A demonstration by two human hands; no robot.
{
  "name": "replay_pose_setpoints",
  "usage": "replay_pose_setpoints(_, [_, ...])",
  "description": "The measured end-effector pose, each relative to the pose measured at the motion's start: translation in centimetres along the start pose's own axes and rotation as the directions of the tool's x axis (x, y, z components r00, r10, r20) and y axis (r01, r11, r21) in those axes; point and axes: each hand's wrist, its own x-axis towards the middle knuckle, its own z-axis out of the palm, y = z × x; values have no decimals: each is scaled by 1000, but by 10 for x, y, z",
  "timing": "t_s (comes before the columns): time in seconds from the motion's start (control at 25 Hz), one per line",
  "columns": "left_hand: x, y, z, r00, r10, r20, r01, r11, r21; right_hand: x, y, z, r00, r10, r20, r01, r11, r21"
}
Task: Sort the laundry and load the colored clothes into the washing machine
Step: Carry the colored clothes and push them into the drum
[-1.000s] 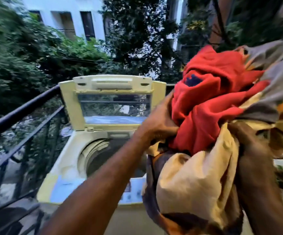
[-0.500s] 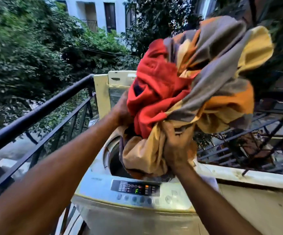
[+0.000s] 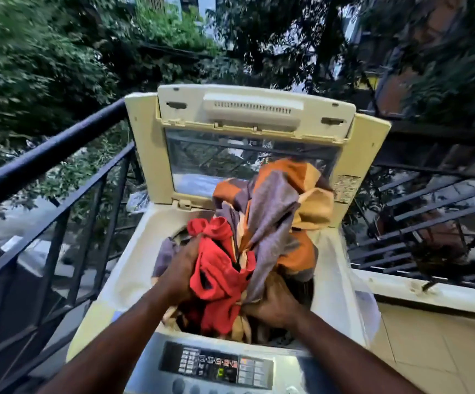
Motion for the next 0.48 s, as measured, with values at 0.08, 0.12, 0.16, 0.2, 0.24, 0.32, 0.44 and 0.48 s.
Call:
replay_pose_setpoints(0.08, [9,-9,10,996,35,76,-42,995,92,14,17,3,993,1,118,5,999,-50])
replay_pose_setpoints(0.12, [17,-12,12,991,48,123,-67,986,155,21,24,4,984,11,180,-1,998,-57])
replay_pose_setpoints(0.16, [25,-21,17,984,38,177,-77,972,222,27,31,7,971,6,240,1,1000,-30])
replay_pose_setpoints(0.2, [32,-30,23,974,6,225,-68,960,270,30,35,11,954,9,299,-9,1000,-1])
replay_pose_setpoints(0.24, [37,-37,30,958,-55,281,-43,943,331,34,40,16,934,32,356,-33,999,-2])
replay_pose_setpoints(0.32, [47,-47,46,892,-225,393,-9,860,511,43,46,25,860,181,477,-146,983,-110])
replay_pose_setpoints(0.44, [60,-50,69,746,-515,422,107,718,687,58,48,28,640,527,559,-352,848,-396])
replay_pose_setpoints(0.48, [65,-50,75,696,-560,450,86,687,722,63,50,30,590,575,567,-356,815,-457])
